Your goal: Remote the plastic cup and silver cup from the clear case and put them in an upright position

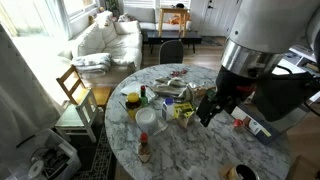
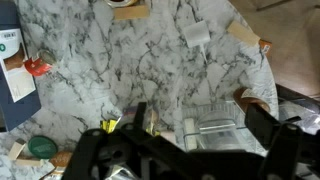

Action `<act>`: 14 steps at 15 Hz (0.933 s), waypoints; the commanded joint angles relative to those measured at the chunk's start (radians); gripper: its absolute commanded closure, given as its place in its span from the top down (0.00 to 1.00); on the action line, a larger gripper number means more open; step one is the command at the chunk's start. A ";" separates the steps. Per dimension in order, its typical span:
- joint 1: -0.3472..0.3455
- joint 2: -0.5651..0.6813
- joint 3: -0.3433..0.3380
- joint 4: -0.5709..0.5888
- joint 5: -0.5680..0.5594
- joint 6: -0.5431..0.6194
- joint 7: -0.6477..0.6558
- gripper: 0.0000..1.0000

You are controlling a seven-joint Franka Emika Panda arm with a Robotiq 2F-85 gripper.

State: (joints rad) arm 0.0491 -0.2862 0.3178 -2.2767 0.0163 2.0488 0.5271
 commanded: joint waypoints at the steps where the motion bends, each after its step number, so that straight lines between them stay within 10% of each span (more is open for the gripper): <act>1: 0.026 0.003 -0.024 0.002 -0.008 -0.002 0.006 1.00; 14: 0.038 0.491 -0.131 0.417 0.171 -0.012 0.193 1.00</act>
State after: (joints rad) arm 0.0549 0.0402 0.2272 -2.0219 0.1418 2.0800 0.6335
